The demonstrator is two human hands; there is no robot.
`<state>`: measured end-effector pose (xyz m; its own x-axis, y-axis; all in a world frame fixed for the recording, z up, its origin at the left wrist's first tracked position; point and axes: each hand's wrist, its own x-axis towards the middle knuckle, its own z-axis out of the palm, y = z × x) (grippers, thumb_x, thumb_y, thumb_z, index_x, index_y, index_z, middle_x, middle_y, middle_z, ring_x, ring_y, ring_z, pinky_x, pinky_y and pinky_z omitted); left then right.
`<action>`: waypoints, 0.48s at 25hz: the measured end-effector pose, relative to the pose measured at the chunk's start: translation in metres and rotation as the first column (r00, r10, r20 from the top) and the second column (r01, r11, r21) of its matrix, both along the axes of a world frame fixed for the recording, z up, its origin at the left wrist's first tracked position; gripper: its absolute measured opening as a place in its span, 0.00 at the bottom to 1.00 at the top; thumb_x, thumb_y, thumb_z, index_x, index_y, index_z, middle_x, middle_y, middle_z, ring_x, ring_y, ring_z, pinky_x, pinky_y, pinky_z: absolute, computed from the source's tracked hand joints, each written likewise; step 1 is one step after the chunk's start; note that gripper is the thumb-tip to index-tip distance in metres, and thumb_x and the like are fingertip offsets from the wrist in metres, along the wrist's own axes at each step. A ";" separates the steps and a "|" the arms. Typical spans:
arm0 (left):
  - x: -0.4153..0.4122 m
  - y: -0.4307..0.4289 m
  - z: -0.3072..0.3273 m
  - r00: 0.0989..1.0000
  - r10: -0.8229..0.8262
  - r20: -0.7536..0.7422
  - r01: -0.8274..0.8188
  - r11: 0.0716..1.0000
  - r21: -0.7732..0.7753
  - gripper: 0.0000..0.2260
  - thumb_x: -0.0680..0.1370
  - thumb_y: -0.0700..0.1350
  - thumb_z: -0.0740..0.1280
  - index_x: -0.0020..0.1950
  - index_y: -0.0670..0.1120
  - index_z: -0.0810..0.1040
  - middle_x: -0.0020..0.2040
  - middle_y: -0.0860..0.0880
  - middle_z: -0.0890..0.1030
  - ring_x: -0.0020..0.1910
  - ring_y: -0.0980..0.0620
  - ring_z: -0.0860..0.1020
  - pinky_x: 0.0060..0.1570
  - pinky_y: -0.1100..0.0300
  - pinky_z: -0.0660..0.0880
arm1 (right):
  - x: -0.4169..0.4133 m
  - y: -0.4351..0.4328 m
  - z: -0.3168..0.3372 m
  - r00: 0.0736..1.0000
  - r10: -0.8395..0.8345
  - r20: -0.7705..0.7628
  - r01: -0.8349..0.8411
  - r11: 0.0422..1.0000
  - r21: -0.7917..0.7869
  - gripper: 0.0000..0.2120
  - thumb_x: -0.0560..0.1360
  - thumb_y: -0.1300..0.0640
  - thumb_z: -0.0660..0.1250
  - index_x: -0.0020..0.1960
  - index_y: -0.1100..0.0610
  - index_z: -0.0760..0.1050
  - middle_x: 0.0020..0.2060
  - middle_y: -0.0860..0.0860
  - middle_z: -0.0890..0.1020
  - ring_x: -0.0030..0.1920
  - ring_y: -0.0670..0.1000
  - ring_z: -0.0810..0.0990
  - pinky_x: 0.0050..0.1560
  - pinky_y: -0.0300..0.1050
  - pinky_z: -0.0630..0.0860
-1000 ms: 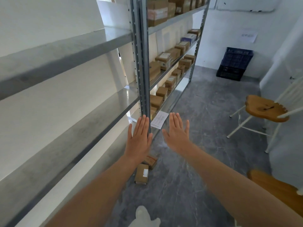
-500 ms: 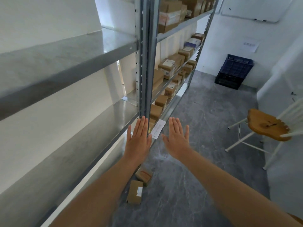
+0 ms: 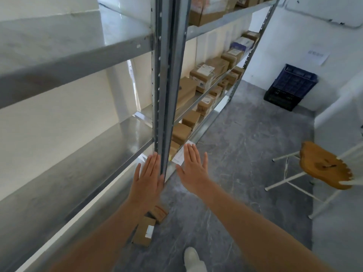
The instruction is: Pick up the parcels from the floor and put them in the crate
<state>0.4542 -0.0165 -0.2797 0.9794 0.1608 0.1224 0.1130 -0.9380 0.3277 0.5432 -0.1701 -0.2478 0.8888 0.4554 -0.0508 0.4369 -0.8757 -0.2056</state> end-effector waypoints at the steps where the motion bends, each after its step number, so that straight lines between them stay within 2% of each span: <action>1: 0.002 -0.001 -0.002 0.999 0.032 -0.014 -0.033 0.999 -0.036 0.26 0.83 0.54 0.48 0.80 0.45 0.53 0.80 0.48 0.53 0.79 0.49 0.50 0.76 0.49 0.51 | 0.012 0.003 -0.005 0.999 0.020 -0.032 -0.019 1.000 0.008 0.33 0.82 0.43 0.46 0.79 0.56 0.35 0.80 0.51 0.41 0.76 0.48 0.32 0.71 0.57 0.28; 3: -0.002 -0.005 -0.010 0.996 0.065 -0.053 -0.068 0.996 -0.060 0.28 0.82 0.56 0.43 0.80 0.46 0.50 0.80 0.50 0.50 0.79 0.51 0.49 0.77 0.51 0.52 | 0.028 0.008 -0.017 0.994 0.023 -0.110 -0.019 0.999 0.029 0.34 0.82 0.43 0.46 0.79 0.56 0.35 0.80 0.49 0.41 0.78 0.49 0.34 0.72 0.58 0.28; 6: -0.007 -0.013 -0.028 0.981 0.151 -0.122 -0.159 0.985 -0.061 0.34 0.78 0.61 0.32 0.80 0.46 0.48 0.80 0.51 0.48 0.79 0.52 0.48 0.76 0.55 0.50 | 0.045 0.013 -0.046 0.973 0.114 -0.201 -0.111 0.993 0.025 0.34 0.82 0.42 0.46 0.80 0.56 0.36 0.80 0.50 0.41 0.79 0.50 0.36 0.71 0.58 0.28; 10: -0.022 -0.038 -0.078 0.907 0.326 -0.266 -0.377 0.911 -0.169 0.26 0.83 0.53 0.49 0.80 0.45 0.52 0.80 0.49 0.49 0.79 0.52 0.52 0.74 0.58 0.54 | 0.058 0.008 -0.102 0.938 0.206 -0.280 -0.207 0.978 0.026 0.34 0.83 0.44 0.49 0.80 0.57 0.39 0.80 0.50 0.44 0.79 0.50 0.38 0.73 0.58 0.31; 12: -0.033 -0.056 -0.107 0.859 0.397 -0.324 -0.476 0.853 -0.216 0.30 0.79 0.56 0.48 0.78 0.42 0.59 0.78 0.45 0.57 0.77 0.48 0.60 0.71 0.56 0.63 | 0.058 -0.001 -0.135 0.910 0.258 -0.325 -0.270 0.963 0.009 0.34 0.82 0.45 0.50 0.80 0.58 0.40 0.80 0.51 0.46 0.79 0.49 0.40 0.73 0.57 0.30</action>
<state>0.4213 -0.0730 -0.3865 0.7879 0.5673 -0.2397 0.6057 -0.6437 0.4677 0.6010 -0.1715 -0.3825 0.6696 0.6639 -0.3330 0.5692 -0.7467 -0.3442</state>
